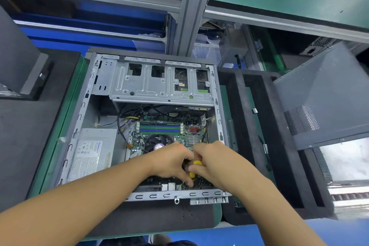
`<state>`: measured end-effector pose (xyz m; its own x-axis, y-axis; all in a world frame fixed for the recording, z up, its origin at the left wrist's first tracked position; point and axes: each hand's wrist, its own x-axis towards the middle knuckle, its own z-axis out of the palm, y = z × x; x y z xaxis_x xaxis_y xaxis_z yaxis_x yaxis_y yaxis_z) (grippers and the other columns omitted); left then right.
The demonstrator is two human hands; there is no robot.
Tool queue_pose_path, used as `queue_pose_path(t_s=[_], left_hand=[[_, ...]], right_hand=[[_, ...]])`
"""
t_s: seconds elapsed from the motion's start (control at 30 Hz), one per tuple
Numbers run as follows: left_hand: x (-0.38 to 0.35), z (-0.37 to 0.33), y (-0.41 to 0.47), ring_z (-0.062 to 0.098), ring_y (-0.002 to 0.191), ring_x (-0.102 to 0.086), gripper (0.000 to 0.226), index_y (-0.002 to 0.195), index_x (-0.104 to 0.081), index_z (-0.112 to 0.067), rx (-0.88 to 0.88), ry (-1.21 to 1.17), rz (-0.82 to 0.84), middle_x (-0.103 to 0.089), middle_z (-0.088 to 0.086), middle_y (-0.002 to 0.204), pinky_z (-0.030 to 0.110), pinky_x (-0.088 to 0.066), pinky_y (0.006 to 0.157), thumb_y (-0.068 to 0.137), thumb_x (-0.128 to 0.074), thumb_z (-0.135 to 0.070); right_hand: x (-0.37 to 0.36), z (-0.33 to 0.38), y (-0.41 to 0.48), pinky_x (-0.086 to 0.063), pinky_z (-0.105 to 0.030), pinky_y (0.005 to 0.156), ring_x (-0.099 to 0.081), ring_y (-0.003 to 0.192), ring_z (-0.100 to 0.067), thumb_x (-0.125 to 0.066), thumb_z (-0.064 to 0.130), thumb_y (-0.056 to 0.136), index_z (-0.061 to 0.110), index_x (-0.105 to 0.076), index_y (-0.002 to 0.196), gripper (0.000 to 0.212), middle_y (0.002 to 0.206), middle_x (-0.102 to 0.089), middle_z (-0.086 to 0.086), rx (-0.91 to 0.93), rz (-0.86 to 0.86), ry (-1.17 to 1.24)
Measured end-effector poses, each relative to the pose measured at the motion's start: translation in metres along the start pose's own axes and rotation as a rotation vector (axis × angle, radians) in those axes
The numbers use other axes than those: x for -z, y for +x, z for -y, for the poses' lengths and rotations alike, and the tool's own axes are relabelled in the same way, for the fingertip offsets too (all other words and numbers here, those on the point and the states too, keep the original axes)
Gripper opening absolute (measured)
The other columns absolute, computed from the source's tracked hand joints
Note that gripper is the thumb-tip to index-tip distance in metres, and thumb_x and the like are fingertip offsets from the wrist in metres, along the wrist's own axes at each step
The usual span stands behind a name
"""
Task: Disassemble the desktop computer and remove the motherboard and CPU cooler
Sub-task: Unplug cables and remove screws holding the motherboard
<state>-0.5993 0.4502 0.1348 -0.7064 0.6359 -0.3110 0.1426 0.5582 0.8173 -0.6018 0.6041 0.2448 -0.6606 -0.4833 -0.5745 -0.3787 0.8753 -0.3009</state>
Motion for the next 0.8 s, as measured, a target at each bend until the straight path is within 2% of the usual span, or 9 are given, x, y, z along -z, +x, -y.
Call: queue_pose_path(t_s=[0.1,0.2,0.3,0.4,0.43,0.5,0.6,0.7,0.8], left_hand=[[0.001,0.002,-0.003,0.0,0.077,-0.061,0.026,0.081,-0.065,-0.026,0.025,-0.1,0.002,-0.068,-0.014,0.083,0.014,-0.045,0.07,0.071,-0.088,-0.03],[0.005,0.003,-0.003,-0.011,0.076,-0.059,0.027,0.071,-0.065,-0.04,0.022,-0.145,-0.006,-0.064,-0.03,0.076,0.001,-0.036,0.068,0.077,-0.084,-0.022],[0.005,0.002,-0.003,-0.001,0.074,-0.061,0.039,0.068,-0.06,-0.055,-0.013,-0.113,0.008,-0.062,-0.03,0.074,0.011,-0.044,0.07,0.079,-0.083,-0.025],[0.004,0.001,-0.004,0.011,0.074,-0.062,0.035,0.073,-0.059,-0.05,-0.043,-0.111,0.025,-0.06,-0.023,0.077,0.032,-0.052,0.074,0.081,-0.081,-0.025],[0.003,0.0,-0.005,0.007,0.075,-0.061,0.029,0.076,-0.061,-0.044,-0.066,-0.107,0.022,-0.061,-0.021,0.079,0.03,-0.051,0.075,0.082,-0.08,-0.023],[0.002,-0.001,-0.005,0.006,0.086,-0.061,0.011,0.085,-0.07,-0.029,-0.081,-0.099,0.031,-0.066,-0.015,0.093,0.031,-0.05,0.084,0.083,-0.079,-0.022],[0.003,0.0,-0.003,0.016,0.102,-0.063,0.021,0.098,-0.076,-0.009,-0.069,-0.089,0.033,-0.068,-0.002,0.111,0.038,-0.047,0.093,0.083,-0.08,-0.023],[0.003,-0.001,-0.002,0.01,0.095,-0.063,0.025,0.096,-0.077,-0.01,-0.072,-0.061,0.004,-0.071,-0.008,0.102,0.036,-0.048,0.091,0.078,-0.084,-0.025],[0.005,-0.002,-0.005,0.0,0.091,-0.06,0.025,0.094,-0.073,-0.02,-0.03,-0.091,0.003,-0.068,-0.02,0.095,0.022,-0.047,0.089,0.074,-0.086,-0.028]], right_hand=[[0.005,0.003,-0.003,-0.045,-0.033,0.071,-0.055,0.088,-0.021,-0.065,0.016,0.092,0.025,-0.055,0.097,0.015,0.098,-0.054,0.002,0.045,0.049,-0.058],[0.005,-0.001,-0.005,-0.048,-0.034,0.081,-0.054,0.1,-0.021,-0.063,0.001,0.09,0.025,-0.061,0.109,0.031,0.113,-0.051,0.0,0.067,0.084,-0.127],[0.001,-0.004,-0.006,-0.048,-0.033,0.08,-0.051,0.092,-0.019,-0.064,0.0,0.089,0.028,-0.062,0.109,0.035,0.111,-0.047,0.002,0.09,0.102,-0.115],[0.001,-0.01,-0.006,-0.045,-0.03,0.078,-0.047,0.089,-0.015,-0.066,0.016,0.091,0.031,-0.063,0.105,0.022,0.106,-0.045,0.006,0.11,0.086,-0.057],[0.002,-0.011,-0.007,-0.041,-0.025,0.073,-0.046,0.086,-0.012,-0.067,0.027,0.091,0.032,-0.062,0.102,0.014,0.101,-0.046,0.008,0.114,0.064,-0.027],[0.003,-0.013,-0.007,-0.035,-0.019,0.06,-0.047,0.078,-0.01,-0.066,0.043,0.09,0.028,-0.059,0.097,0.018,0.087,-0.047,0.013,0.068,0.004,0.024],[0.002,-0.011,-0.004,-0.031,-0.021,0.051,-0.052,0.07,-0.016,-0.063,0.045,0.092,0.023,-0.051,0.088,0.026,0.082,-0.053,0.005,0.011,-0.03,0.025],[0.002,-0.005,-0.003,-0.03,-0.022,0.05,-0.054,0.077,-0.023,-0.063,0.035,0.095,0.022,-0.048,0.088,0.021,0.087,-0.055,0.0,0.061,-0.01,-0.009],[0.005,-0.003,-0.003,-0.038,-0.029,0.055,-0.056,0.078,-0.025,-0.064,0.026,0.093,0.023,-0.051,0.091,0.014,0.09,-0.056,-0.001,0.096,0.013,-0.01]])
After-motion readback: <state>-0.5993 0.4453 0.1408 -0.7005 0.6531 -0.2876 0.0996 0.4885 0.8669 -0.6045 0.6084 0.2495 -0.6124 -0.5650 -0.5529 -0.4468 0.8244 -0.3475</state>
